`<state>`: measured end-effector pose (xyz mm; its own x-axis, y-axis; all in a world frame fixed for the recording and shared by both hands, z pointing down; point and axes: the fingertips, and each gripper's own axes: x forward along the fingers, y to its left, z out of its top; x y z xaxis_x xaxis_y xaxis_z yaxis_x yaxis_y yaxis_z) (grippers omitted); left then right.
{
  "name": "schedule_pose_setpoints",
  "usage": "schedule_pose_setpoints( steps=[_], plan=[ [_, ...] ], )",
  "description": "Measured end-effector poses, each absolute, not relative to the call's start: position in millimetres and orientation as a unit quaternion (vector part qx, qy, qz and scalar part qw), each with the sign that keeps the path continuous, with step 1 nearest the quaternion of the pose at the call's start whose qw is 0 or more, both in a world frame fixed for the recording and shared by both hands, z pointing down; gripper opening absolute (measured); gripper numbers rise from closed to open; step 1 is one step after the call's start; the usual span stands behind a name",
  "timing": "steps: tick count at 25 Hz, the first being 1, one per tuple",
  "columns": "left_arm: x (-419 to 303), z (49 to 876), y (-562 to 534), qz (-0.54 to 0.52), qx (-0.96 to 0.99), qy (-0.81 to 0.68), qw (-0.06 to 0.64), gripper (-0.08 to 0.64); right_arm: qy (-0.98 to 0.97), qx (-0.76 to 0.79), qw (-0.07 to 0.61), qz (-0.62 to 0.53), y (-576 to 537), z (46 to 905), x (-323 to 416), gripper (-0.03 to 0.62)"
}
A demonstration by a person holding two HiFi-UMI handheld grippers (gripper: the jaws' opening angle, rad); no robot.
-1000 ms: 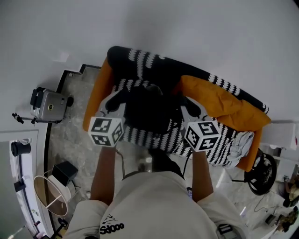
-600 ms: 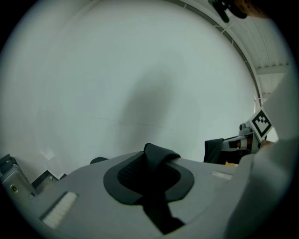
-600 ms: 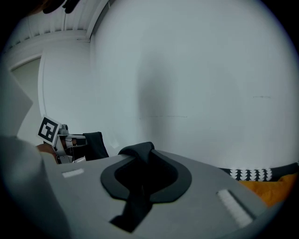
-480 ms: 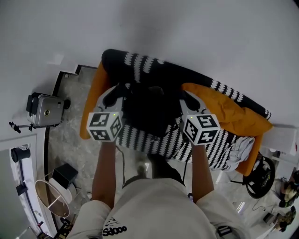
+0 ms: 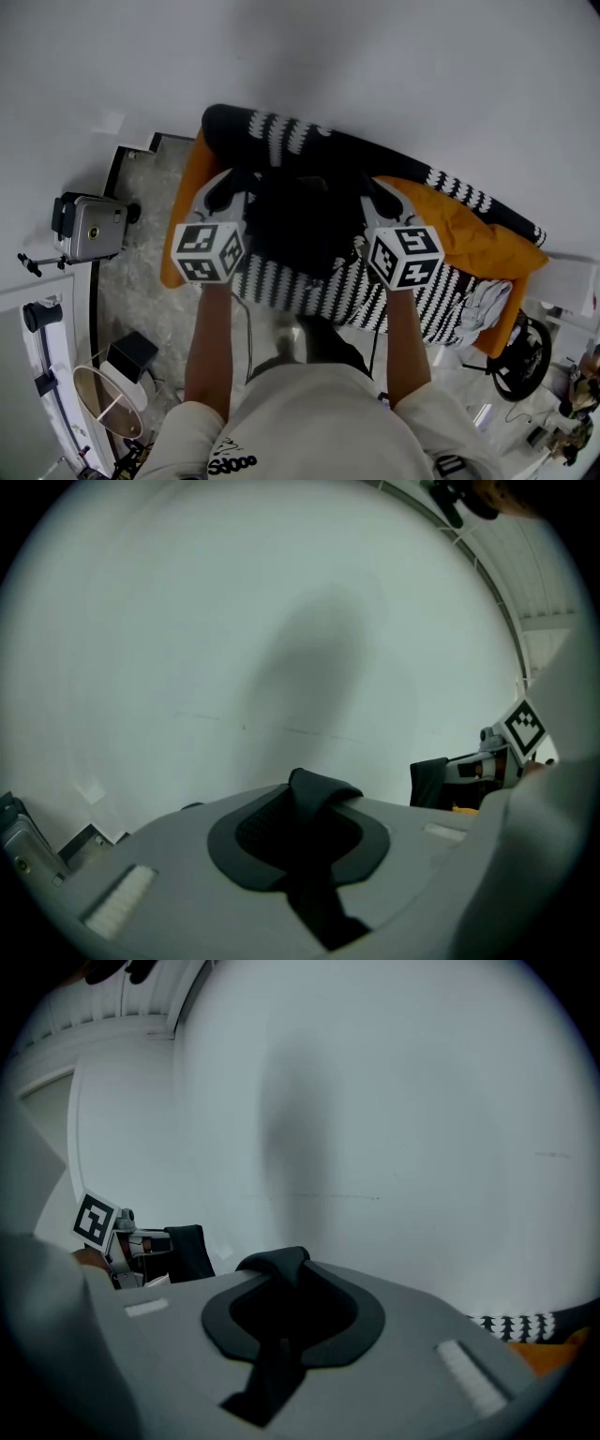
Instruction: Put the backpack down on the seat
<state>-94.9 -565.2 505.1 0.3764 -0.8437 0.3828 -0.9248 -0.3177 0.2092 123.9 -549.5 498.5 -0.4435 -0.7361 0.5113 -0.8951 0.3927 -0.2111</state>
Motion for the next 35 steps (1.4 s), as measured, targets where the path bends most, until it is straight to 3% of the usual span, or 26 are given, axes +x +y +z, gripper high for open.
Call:
schedule_pose_setpoints(
  steps=[17,35],
  plan=[
    [-122,540,-604,0.144,0.789,-0.569,0.184,0.044,-0.804,0.504,0.175,0.261,-575,535,98,0.044],
    [-166,615,-572,0.193,0.763,-0.566,0.245,0.058,-0.773,0.510,0.187,0.328,-546,593,94,0.052]
  ],
)
